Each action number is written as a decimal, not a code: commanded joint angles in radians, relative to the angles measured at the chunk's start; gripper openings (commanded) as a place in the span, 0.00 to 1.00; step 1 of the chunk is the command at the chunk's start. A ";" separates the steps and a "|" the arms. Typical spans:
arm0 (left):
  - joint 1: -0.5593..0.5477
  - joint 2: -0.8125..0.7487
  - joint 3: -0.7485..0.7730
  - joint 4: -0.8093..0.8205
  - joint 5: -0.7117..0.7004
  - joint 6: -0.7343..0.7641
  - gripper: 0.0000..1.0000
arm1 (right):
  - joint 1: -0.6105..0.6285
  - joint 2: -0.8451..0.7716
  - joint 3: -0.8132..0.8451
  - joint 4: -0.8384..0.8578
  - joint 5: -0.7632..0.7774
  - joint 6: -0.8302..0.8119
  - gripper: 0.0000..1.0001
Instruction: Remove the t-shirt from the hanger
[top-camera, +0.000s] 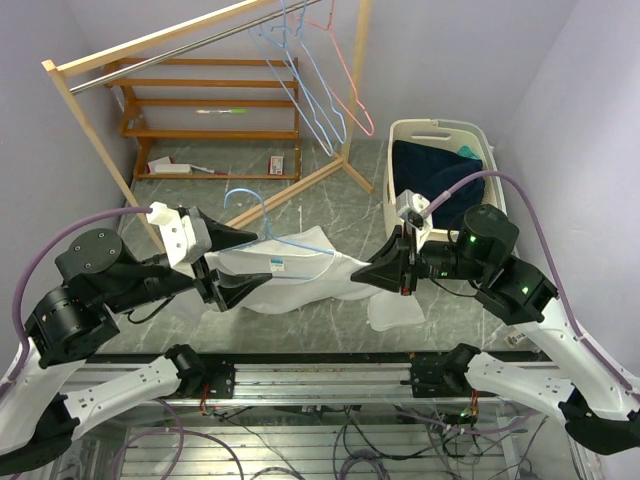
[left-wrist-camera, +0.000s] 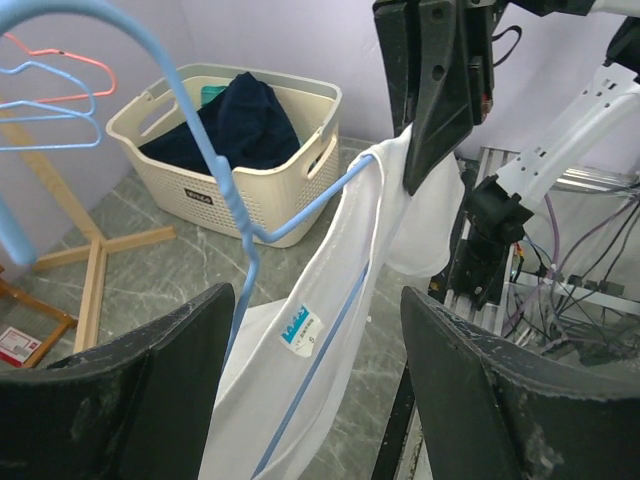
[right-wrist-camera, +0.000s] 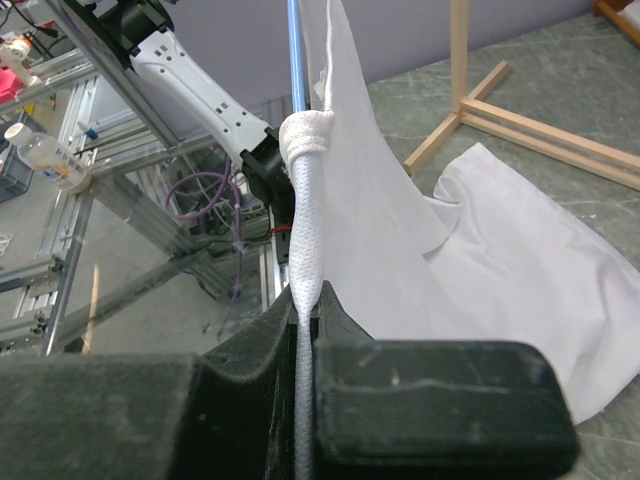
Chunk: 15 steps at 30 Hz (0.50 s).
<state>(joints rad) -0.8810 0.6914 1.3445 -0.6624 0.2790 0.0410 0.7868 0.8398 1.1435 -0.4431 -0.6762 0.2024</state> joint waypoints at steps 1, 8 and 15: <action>-0.003 0.018 -0.007 0.036 0.068 -0.002 0.78 | 0.004 -0.006 0.006 0.050 -0.039 0.010 0.00; -0.003 0.061 -0.018 0.037 0.081 0.016 0.77 | 0.004 -0.031 0.000 0.058 -0.090 0.019 0.00; -0.004 0.088 -0.022 0.082 0.112 0.014 0.70 | 0.004 -0.048 -0.013 0.067 -0.136 0.031 0.00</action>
<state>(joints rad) -0.8810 0.7662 1.3186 -0.6472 0.3443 0.0494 0.7868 0.8131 1.1400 -0.4316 -0.7639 0.2173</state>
